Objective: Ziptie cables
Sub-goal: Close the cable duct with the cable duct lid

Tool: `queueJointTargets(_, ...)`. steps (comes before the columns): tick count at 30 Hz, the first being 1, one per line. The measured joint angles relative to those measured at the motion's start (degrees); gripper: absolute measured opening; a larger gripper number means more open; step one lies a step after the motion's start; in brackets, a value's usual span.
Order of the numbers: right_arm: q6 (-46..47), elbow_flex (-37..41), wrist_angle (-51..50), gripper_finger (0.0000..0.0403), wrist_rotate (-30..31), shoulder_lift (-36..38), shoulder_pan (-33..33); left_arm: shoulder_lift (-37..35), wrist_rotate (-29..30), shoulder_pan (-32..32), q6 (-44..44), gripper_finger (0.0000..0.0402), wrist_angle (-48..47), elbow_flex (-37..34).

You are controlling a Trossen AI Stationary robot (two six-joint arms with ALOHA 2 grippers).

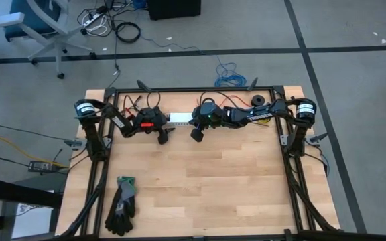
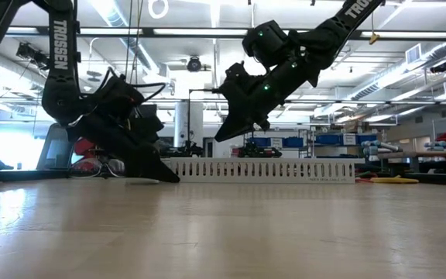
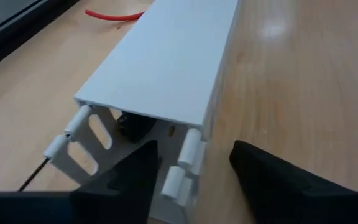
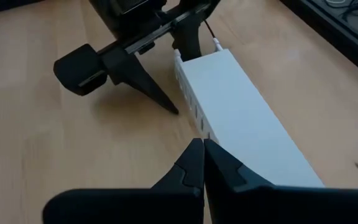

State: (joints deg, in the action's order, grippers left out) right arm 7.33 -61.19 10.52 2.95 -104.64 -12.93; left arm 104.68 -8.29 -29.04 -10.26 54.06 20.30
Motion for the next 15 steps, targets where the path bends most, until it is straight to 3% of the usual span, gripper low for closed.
queueJointTargets(7,-0.02,0.0,0.01,0.0,-0.1,0.0,-0.1,0.04,-1.48,0.07,0.42,0.0162,-0.02,-0.05)
queueJointTargets(15,-0.41,0.0,-0.05,0.0,-0.1,0.09,-0.12,0.06,-2.94,0.07,1.49,0.0121,-0.02,-0.07)
